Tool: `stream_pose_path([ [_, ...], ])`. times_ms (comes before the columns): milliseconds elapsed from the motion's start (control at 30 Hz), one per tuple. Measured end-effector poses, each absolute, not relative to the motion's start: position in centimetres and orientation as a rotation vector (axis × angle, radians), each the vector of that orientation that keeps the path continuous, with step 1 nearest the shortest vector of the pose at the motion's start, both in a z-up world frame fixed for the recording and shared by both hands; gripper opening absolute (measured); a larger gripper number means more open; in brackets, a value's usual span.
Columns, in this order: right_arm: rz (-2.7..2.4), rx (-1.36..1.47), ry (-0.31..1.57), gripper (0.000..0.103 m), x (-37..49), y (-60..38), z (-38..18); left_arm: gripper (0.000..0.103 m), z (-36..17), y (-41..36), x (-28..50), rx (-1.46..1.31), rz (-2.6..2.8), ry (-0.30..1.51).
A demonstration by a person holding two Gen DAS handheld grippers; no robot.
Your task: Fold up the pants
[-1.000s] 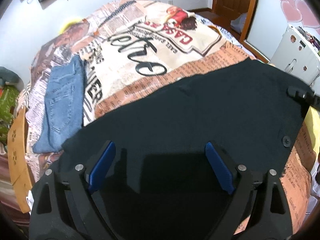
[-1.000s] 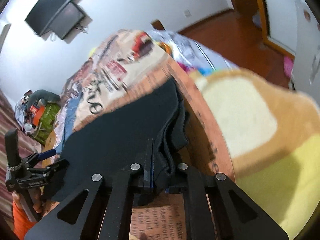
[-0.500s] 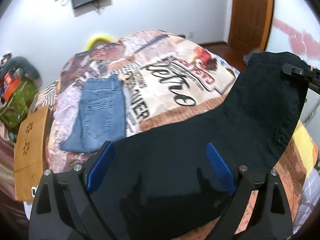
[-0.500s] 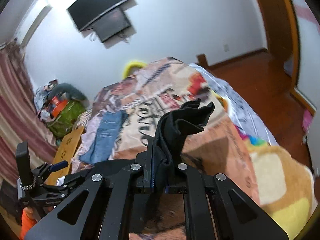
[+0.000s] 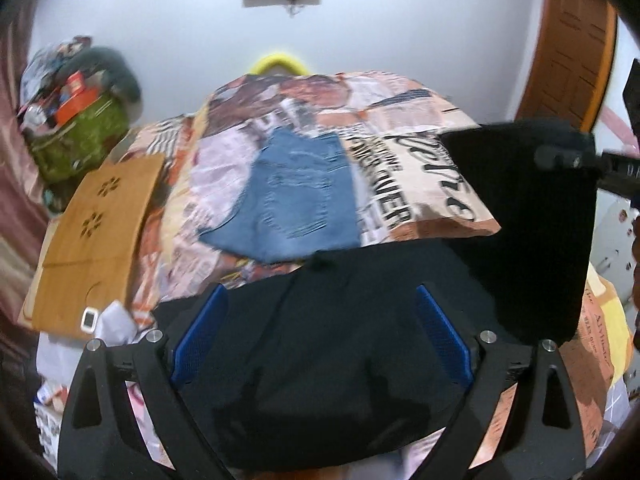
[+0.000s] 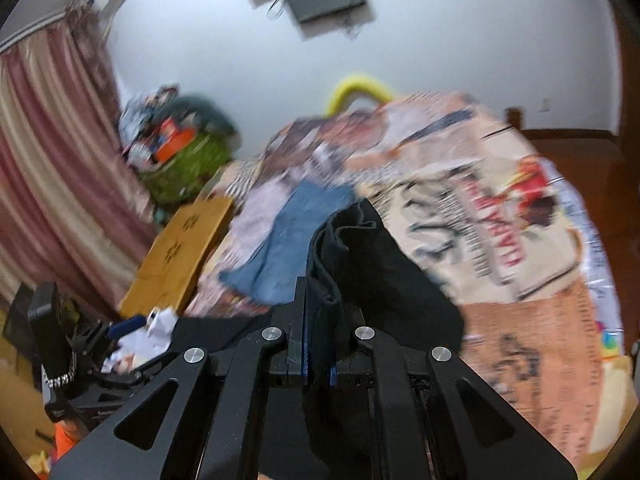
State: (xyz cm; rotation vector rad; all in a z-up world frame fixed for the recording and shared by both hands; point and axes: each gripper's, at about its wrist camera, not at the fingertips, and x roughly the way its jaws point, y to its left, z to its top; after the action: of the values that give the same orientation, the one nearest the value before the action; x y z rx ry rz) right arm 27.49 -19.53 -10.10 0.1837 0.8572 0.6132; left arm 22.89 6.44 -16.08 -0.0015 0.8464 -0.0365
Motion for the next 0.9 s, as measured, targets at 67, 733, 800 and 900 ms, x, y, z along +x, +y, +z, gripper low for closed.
stream_pose_path([
  [67,0.655,0.143,0.901,0.006,27.1,-17.2,-11.4,0.095,-16.6,7.7,22.3,-0.008,-0.004,0.852],
  [733,0.902,-0.169,1.163,0.046,20.8,-8.8,-19.0,0.095,-18.4,8.9,21.7,-0.032,0.039,0.905],
  [800,0.91,-0.179,1.125,0.047,20.7,-9.7,-18.0,0.095,-18.1,8.4,22.1,-0.027,0.03,0.902],
  [900,0.884,-0.182,1.07,0.049,20.8,-11.2,-16.4,0.095,-17.5,7.3,23.0,-0.012,0.019,0.895],
])
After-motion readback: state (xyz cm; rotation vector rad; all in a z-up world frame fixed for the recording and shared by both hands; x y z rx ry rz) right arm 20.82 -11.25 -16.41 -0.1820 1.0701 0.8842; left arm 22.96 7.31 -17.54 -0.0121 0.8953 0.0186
